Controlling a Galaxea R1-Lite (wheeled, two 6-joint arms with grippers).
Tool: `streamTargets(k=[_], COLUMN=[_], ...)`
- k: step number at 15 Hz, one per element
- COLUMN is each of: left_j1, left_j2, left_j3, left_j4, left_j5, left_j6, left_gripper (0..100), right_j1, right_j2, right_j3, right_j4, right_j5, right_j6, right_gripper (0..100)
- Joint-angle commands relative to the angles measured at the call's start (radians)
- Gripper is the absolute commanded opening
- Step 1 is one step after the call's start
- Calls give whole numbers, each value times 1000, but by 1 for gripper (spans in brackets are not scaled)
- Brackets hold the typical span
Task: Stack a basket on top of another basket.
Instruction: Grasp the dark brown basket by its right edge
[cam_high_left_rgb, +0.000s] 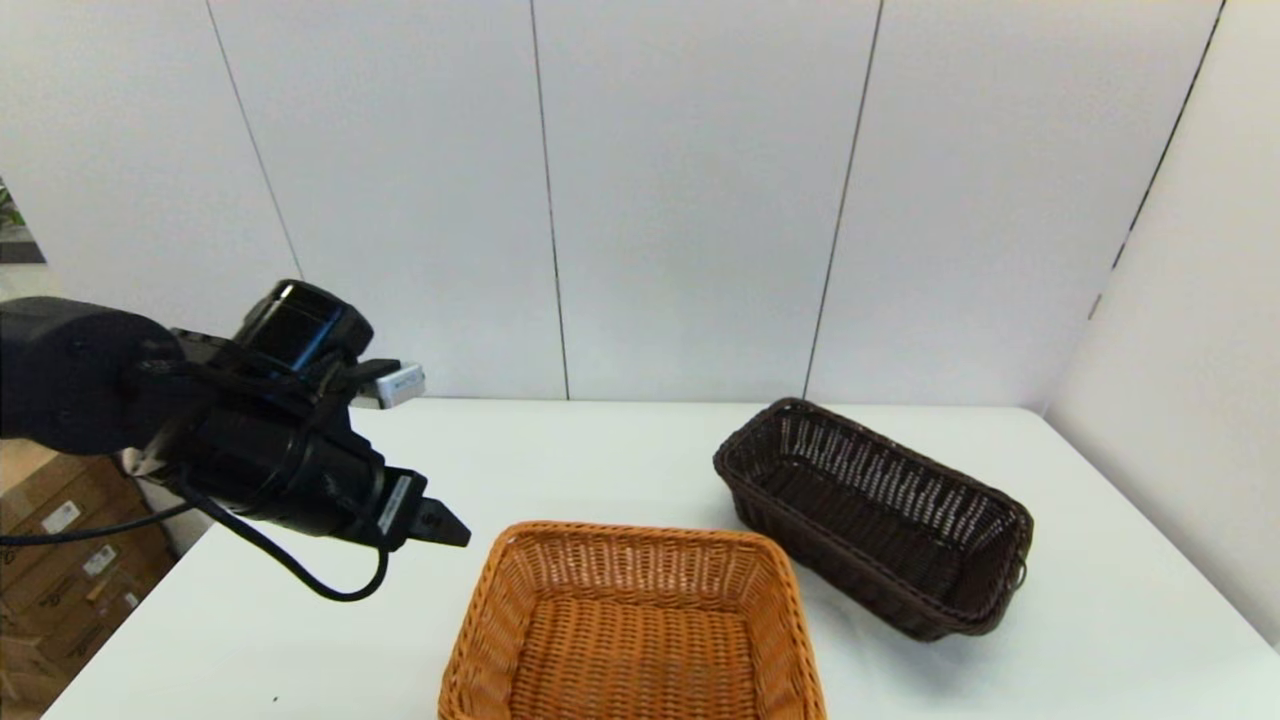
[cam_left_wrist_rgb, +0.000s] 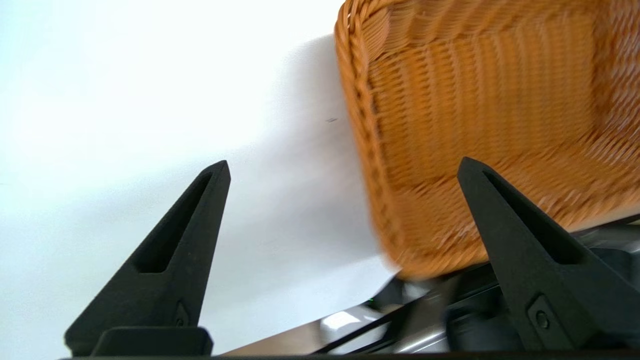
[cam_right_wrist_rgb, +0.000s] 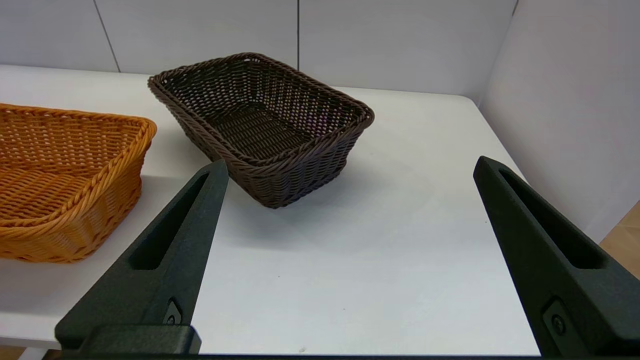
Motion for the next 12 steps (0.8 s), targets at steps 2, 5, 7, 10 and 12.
streamTargets(k=[2, 5, 7, 10, 12], left_j1=[53, 54, 56, 137, 177], left_j2=[-312, -490, -606, -772, -885], left_j3=[25, 82, 116, 211, 274], left_j4=[76, 77, 89, 97, 97], left_j5=[40, 40, 43, 50, 50], left_j6=[262, 268, 258, 256, 254], left_gripper=[100, 100, 100, 100, 100], right_j1=[0, 0, 0, 0, 0], right_j2=[0, 0, 0, 0, 0], right_j3=[0, 0, 0, 0, 0], right_j4=[0, 0, 0, 0, 0], right_j5=[1, 1, 1, 2, 2], right_j6=[0, 0, -4, -5, -4], right_gripper=[100, 100, 100, 100, 100])
